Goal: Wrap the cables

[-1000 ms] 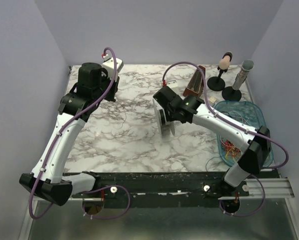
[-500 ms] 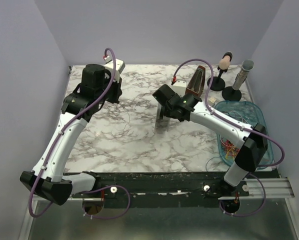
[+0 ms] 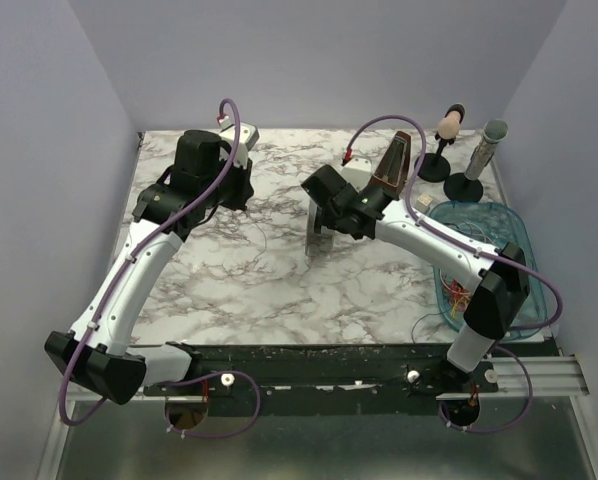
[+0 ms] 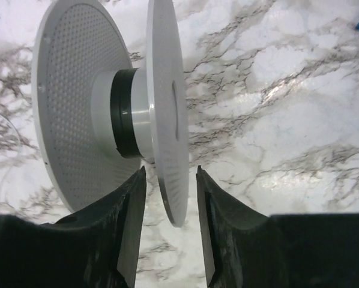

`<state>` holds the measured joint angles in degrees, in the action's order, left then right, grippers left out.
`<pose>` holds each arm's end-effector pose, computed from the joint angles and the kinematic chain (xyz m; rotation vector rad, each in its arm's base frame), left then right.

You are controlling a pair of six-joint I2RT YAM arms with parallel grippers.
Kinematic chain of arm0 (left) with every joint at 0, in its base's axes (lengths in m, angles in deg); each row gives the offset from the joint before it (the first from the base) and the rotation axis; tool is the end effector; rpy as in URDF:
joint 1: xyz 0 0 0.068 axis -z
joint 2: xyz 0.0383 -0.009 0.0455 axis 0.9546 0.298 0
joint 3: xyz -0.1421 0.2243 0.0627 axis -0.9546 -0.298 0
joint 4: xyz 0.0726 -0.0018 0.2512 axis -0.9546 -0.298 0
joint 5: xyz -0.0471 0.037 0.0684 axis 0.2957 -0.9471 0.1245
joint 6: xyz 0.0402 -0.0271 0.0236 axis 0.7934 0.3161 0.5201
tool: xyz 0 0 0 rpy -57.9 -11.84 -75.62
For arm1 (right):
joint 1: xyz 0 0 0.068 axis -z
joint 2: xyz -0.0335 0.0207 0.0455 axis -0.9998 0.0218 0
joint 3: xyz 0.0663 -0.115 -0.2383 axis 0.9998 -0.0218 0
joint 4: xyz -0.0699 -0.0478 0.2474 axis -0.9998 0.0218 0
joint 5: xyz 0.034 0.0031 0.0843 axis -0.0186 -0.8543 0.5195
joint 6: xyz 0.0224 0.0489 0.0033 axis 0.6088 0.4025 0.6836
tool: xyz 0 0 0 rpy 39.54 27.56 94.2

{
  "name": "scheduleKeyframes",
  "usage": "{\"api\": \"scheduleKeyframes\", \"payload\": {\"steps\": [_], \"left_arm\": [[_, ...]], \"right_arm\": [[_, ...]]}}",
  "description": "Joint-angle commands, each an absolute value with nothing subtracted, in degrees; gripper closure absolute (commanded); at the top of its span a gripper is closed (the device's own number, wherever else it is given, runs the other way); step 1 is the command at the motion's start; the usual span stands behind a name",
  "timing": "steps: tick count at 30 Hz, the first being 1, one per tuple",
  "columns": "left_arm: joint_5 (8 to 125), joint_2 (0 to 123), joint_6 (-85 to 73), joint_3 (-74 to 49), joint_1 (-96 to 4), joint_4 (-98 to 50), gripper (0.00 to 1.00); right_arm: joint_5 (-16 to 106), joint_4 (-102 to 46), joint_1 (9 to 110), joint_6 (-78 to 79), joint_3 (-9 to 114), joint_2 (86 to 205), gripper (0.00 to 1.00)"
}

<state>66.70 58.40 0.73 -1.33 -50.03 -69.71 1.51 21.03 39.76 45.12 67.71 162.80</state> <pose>0.2380 -0.1050 0.4129 0.4199 2.1180 -0.4340 0.2545 0.2614 0.3151 0.2598 2.3144 0.0455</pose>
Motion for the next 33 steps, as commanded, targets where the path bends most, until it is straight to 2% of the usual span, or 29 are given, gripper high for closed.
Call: {"api": "scheduleKeyframes", "payload": {"steps": [1,7,10,13,14,17,20,22,24,27,29,33], "left_arm": [[68.4,58.85,-0.19,-0.29,-49.72,-70.26,1.0],[68.49,59.29,0.43,0.24,-49.72,-70.35,1.0],[68.58,59.56,0.86,0.85,-49.72,-70.44,1.0],[68.67,59.56,1.04,1.64,-49.72,-70.7,1.0],[68.93,59.56,1.13,1.82,-49.72,-70.88,1.0],[70.07,59.03,1.22,2.43,-49.72,-71.58,1.0],[72.26,58.24,2.09,3.75,-49.72,-72.72,1.0],[74.37,57.02,3.32,4.28,-49.72,-72.81,1.0],[76.39,55.09,4.55,3.84,-49.72,-71.76,1.0],[78.41,52.36,4.56,2.27,-49.72,-70.35,1.0],[80.08,50.51,4.47,0.42,-49.72,-69.13,1.0],[81.59,47.08,3.68,-2.75,-49.55,-66.4,1.0]], "right_arm": [[1.62,17.95,40.15,43.62,69.38,162.96,0.48],[2.23,16.72,40.15,41.87,69.38,161.73,0.43],[3.55,15.23,40.06,39.41,69.56,161.03,0.35],[3.03,16.18,39.88,36.94,71.22,159.8,0.05],[2.5,17.58,39.88,36.24,72.01,159.19,0.0],[3.02,17.34,39.88,31.16,72.55,154.72,0.0],[8.45,11.37,40.06,20.19,70.01,147.78,0.0],[18.96,6.11,41.11,11.31,68.77,142.68,0.0],[37.99,3.11,43.91,7.07,69.38,140.56,0.0],[59.91,-4.44,47.96,8.18,68.42,139.49,0.01],[68.81,-10.94,49.98,12.83,67.46,140.45,0.02],[68.43,-13.61,51.48,23.03,70.86,145.46,0.07]]}}
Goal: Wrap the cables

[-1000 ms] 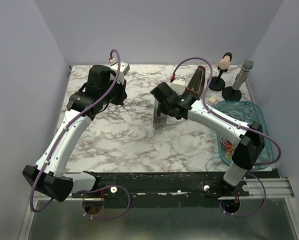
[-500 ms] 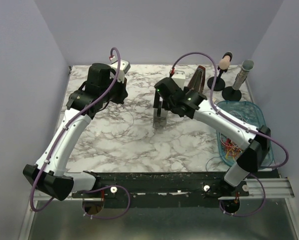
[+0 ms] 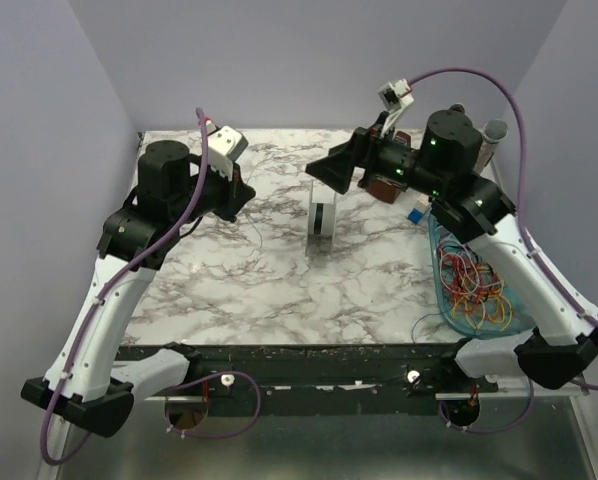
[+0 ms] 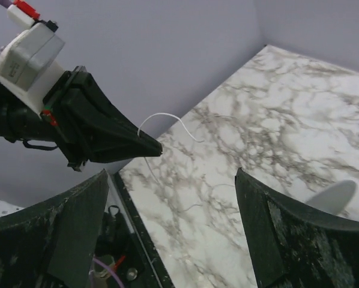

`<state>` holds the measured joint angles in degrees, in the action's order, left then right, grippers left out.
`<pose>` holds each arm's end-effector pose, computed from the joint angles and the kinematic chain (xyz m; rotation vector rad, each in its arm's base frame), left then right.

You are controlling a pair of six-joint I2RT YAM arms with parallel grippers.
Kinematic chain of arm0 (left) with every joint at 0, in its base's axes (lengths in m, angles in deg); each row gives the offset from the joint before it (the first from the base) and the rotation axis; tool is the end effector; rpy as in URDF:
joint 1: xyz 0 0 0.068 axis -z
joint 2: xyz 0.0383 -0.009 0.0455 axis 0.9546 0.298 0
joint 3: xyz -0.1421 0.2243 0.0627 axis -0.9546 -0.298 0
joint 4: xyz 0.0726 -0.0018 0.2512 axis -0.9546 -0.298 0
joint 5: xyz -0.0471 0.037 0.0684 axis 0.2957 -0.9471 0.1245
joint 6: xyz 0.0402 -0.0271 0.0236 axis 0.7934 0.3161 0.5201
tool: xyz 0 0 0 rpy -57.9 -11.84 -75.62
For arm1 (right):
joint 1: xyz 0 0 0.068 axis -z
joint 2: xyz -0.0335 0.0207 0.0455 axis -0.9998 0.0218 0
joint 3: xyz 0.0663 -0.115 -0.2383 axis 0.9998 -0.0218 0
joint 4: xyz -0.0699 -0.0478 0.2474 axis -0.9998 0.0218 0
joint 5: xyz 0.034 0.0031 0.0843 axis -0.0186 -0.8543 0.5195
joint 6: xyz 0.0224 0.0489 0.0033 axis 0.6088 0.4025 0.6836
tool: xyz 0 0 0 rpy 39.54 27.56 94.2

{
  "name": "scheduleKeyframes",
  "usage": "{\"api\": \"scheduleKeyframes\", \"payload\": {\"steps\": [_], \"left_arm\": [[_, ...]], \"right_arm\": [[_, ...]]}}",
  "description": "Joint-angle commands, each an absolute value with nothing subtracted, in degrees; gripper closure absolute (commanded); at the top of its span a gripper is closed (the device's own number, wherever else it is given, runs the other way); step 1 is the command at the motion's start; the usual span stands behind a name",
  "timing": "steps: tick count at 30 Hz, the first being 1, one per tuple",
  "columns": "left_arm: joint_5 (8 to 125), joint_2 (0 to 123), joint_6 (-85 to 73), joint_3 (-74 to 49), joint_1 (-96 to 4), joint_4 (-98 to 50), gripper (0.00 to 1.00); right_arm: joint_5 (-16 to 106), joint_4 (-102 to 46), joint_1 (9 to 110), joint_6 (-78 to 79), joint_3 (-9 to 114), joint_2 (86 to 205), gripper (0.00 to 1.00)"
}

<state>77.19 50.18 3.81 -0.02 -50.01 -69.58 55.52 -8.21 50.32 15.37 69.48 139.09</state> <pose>0.1905 -0.0921 0.4520 0.5748 1.9074 -0.5989 0.2060 0.1781 0.4953 -0.5160 1.6448 1.0529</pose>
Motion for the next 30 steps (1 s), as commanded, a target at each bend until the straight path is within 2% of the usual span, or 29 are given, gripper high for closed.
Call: {"api": "scheduleKeyframes", "payload": {"steps": [1,8,13,16,19,22,25,26,29,30], "left_arm": [[81.59,46.64,3.59,-3.01,-49.46,-66.22,1.0],[81.67,46.11,2.89,-3.19,-49.37,-65.52,1.0],[82.2,46.02,3.15,-3.72,-49.37,-65.43,1.0],[82.2,45.94,3.33,-3.72,-49.28,-65.25,1.0],[82.55,45.76,3.33,-3.72,-49.19,-65.17,1.0],[82.38,45.76,3.41,-3.89,-49.19,-65.08,1.0],[82.55,45.67,3.24,-4.24,-49.11,-64.99,1.0],[82.55,45.58,3.15,-4.33,-49.11,-64.9,1.0],[82.82,45.5,3.68,-4.42,-49.11,-65.08,1.0],[82.99,45.41,4.11,-4.68,-49.11,-65.25,1.0]], "right_arm": [[68.5,-13.95,51.57,24.7,72.18,147.04,0.1],[71.14,-21.15,51.57,31.66,70.97,149.96,0.21],[72.1,-23.71,51.57,33.59,68.69,149.51,0.34],[73.33,-25.38,51.57,34.48,68.07,149.69,0.46],[73.6,-25.56,51.57,34.65,67.36,149.6,0.49],[73.6,-25.74,51.57,34.74,67.01,149.69,0.6],[73.69,-25.47,51.57,34.83,67.1,150.04,0.64],[73.51,-25.47,51.57,34.83,67.01,150.04,0.69],[72.11,-25.38,51.57,34.65,66.31,149.69,0.99],[71.5,-25.38,51.57,34.22,66.05,149.17,0.99]]}}
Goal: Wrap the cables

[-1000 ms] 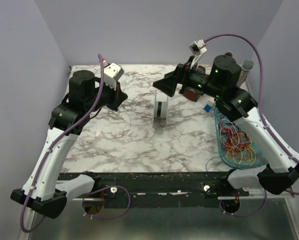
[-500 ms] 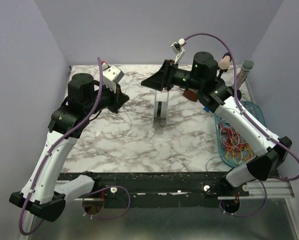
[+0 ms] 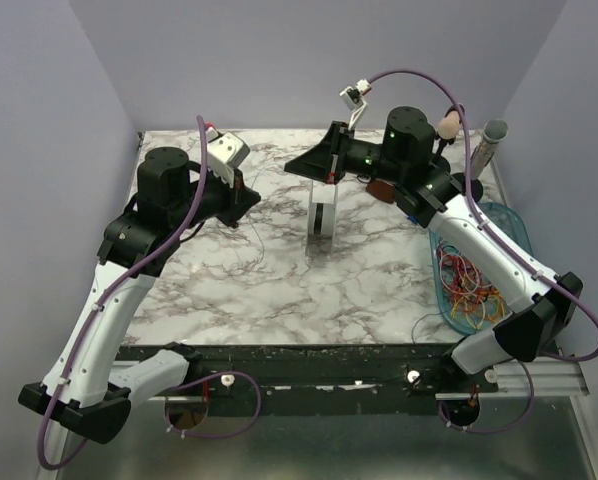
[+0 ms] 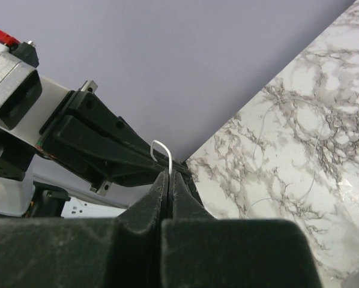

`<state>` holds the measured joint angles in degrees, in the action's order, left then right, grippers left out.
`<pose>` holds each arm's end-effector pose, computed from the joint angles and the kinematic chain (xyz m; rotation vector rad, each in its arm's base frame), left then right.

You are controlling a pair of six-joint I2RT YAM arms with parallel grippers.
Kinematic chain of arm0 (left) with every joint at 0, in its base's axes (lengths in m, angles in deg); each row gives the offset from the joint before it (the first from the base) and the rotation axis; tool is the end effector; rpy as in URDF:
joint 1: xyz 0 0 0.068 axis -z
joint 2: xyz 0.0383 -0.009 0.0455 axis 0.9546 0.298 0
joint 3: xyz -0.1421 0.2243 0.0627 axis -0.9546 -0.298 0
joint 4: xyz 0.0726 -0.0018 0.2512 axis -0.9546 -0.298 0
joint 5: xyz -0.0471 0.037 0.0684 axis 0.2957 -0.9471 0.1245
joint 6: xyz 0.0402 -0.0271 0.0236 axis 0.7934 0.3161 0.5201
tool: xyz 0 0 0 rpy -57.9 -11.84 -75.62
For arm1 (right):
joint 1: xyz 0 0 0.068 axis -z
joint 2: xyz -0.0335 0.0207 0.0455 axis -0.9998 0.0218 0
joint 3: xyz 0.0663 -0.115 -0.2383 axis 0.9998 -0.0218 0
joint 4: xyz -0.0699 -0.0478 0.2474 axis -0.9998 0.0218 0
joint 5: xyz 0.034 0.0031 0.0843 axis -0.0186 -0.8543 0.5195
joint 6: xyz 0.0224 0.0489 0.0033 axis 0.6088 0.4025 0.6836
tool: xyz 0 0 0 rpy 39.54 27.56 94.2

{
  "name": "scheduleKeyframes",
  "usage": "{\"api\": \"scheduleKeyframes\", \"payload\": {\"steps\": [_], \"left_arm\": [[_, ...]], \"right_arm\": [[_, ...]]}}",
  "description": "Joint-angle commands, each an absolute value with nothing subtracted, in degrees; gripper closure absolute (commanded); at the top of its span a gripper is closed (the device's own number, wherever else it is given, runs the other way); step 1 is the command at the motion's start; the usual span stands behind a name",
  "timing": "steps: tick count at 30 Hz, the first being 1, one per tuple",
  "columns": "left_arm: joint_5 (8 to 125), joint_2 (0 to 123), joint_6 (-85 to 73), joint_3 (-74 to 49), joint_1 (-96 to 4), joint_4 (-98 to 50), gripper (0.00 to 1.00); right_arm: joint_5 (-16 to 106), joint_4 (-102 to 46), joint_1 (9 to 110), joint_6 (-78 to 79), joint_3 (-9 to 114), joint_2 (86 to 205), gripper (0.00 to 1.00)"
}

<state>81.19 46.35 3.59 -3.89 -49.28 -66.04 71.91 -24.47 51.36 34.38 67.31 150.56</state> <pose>0.1756 -0.0911 0.4500 0.6266 1.8310 -0.6755 0.2614 0.2256 0.4548 -0.4951 1.7281 1.4966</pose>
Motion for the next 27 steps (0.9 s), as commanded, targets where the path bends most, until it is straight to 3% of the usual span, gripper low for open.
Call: {"api": "scheduleKeyframes", "payload": {"steps": [1,3,4,5,6,8,10,14,18,23,27], "left_arm": [[83.43,45.23,4.55,-5.03,-49.11,-65.34,1.0],[85.97,44.97,6.65,-6.08,-49.11,-66.04,1.0],[88.16,44.71,7.19,-6.87,-49.11,-66.39,0.9],[90.35,44.44,7.8,-7.66,-49.11,-66.66,0.71],[91.77,44.09,8.24,-8.89,-49.11,-66.83,0.59],[93.97,43.21,9.91,-10.56,-49.11,-67.27,0.44],[95.73,42.42,12.1,-11.62,-49.11,-68.15,0.42],[99.86,41.45,15.98,-12.86,-49.11,-70.52,0.3],[100.93,41.19,14.59,-14.61,-49.11,-67.91,0.3],[89.71,42.33,3.01,-18.21,-49.02,-57.54,0.34],[81.43,44.96,-5.7,-20.06,-48.05,-50.42,0.34]], "right_arm": [[70.97,-25.12,51.57,33.43,65.78,148.81,0.99],[69.83,-22.5,51.57,30.36,66.39,148.37,0.99],[69.21,-20.13,51.57,28.17,67.35,148.2,0.99],[68.6,-17.67,51.57,25.19,68.15,147.85,0.99],[68.16,-14.69,51.57,21.94,68.76,147.41,0.99],[68.24,-10.03,51.57,16.05,68.51,146.0,0.99],[69.73,-5.2,51.57,9.73,67.28,143.55,0.99],[73.33,7.98,51.57,-2.94,64.47,138.89,0.99],[75.97,23.97,51.57,-13.31,63.93,138.0,0.99],[73.09,37.26,51.57,-18.33,63.06,139.23,0.99],[63.95,38.35,51.57,-21.59,66.29,143.26,0.99]]}}
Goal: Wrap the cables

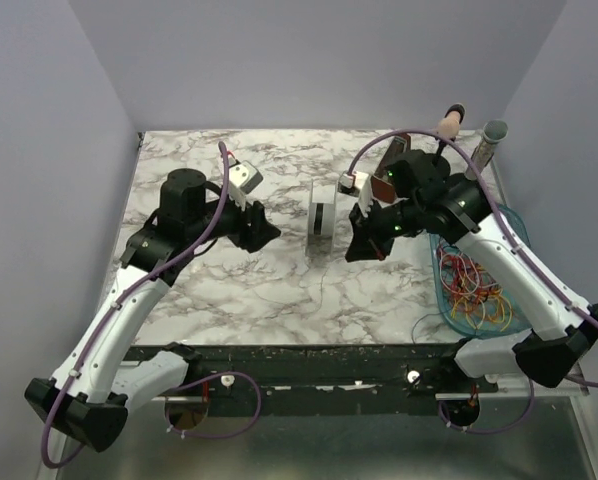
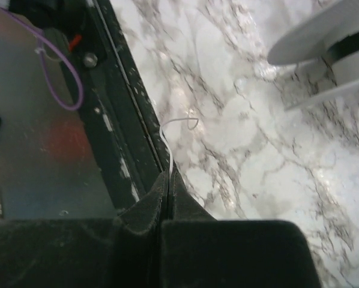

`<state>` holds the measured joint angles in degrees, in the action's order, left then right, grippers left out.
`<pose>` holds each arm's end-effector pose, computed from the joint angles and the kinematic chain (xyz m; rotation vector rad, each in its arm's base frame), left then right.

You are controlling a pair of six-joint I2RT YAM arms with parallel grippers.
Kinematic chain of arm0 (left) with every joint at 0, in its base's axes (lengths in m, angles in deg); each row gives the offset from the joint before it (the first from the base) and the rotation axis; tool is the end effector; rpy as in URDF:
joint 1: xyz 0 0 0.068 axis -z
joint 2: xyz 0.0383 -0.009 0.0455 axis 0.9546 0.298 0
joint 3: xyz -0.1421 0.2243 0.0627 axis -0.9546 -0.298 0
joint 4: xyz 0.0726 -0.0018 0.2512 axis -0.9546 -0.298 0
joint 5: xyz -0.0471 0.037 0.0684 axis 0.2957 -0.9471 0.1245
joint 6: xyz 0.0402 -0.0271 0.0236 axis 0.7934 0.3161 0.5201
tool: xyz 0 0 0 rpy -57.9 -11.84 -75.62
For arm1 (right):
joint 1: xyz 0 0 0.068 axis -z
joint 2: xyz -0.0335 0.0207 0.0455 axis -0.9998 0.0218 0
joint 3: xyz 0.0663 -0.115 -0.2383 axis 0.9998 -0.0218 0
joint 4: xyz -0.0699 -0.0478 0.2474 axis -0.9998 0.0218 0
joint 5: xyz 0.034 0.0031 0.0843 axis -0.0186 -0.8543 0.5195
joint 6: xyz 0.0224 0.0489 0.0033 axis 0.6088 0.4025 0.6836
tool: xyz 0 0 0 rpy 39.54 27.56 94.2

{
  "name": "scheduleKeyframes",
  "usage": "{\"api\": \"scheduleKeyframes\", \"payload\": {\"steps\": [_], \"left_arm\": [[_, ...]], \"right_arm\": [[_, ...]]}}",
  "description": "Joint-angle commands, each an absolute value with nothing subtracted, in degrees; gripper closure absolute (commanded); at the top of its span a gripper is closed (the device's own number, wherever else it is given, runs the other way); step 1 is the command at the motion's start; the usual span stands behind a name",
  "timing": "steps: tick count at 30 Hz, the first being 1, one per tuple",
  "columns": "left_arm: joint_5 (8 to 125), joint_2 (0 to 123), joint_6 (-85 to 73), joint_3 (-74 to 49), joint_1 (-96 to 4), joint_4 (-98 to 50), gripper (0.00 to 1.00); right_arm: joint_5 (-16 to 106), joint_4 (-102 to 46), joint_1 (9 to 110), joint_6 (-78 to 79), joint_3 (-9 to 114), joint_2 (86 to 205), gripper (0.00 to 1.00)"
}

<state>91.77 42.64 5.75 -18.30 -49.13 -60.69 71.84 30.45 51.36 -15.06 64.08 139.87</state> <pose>0.1747 -0.0976 0.3919 0.7830 1.8625 -0.8403 0.1867 0.1684 0.4013 -1.2160 2.0905 0.9619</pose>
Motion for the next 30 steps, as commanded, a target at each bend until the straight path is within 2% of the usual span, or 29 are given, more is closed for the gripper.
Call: {"api": "scheduleKeyframes", "payload": {"steps": [1,5,11,19,25,30], "left_arm": [[80.19,46.19,-8.25,-20.33,-47.44,-48.66,0.34],[75.88,48.65,-16.43,-22.69,-45.59,-39.96,0.34],[73.16,50.77,-20.67,-24.89,-43.92,-35.64,0.34],[74.29,53.75,-18.56,-27.27,-41.99,-27.91,0.34],[72.63,56.65,-18.82,-28.15,-41.37,-26.49,0.34],[73.32,56.66,-17.95,-28.5,-41.28,-24.3,0.39]], "right_arm": [[62.11,36.16,51.57,-21.6,67.61,144.4,0.99],[63.04,28.59,51.57,-24.66,74.9,150.46,0.99],[65.07,33.67,53.15,-29.76,88.34,161.63,0.99],[70.25,34.46,56.41,-34.33,95.74,170.24,0.99],[70.35,35.44,56.67,-42.24,95.93,173.24,0.99],[73.15,31.84,59.56,-47.34,91.63,169.56,0.99]]}}
